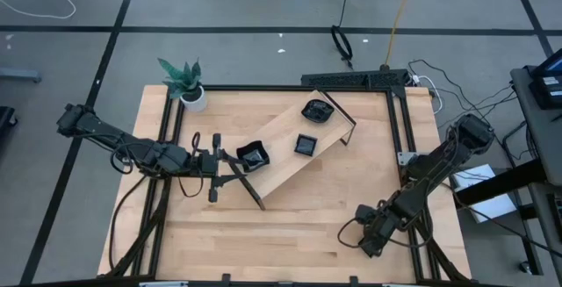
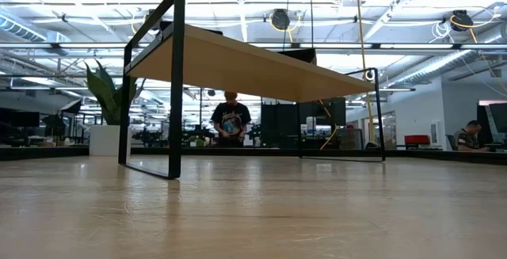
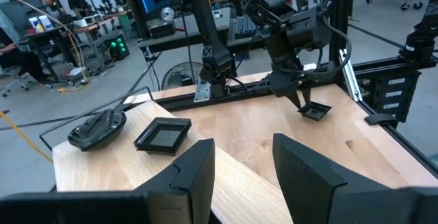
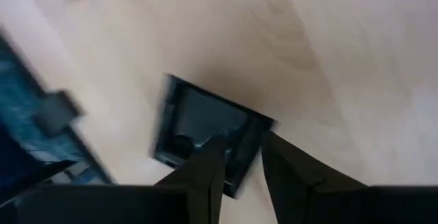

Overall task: Pick & Place Mini shaped plates
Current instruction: Stack the square plate on top of the other square plates on the shelf

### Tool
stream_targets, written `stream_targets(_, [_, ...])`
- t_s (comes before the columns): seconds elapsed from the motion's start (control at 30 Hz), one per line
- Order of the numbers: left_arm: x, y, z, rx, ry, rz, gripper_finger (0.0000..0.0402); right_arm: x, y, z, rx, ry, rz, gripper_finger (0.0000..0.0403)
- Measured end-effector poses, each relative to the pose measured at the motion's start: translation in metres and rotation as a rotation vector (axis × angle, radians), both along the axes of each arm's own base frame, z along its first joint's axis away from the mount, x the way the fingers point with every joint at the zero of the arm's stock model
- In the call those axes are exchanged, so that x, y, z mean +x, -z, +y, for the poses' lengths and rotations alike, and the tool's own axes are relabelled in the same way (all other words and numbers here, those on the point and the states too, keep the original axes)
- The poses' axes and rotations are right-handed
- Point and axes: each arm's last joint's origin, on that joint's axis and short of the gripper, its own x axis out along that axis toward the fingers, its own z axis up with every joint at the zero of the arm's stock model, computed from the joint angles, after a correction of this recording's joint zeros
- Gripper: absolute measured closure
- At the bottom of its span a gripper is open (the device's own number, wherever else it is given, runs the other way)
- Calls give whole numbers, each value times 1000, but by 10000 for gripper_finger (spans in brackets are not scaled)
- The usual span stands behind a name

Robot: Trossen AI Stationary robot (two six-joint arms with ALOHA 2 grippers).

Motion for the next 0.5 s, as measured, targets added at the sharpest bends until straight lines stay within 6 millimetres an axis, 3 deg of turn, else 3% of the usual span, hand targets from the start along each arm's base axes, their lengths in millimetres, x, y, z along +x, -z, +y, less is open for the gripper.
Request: stream_targets(0.5, [0,0,0,0,0,0,250,2,13,4,-37,-12,37,319])
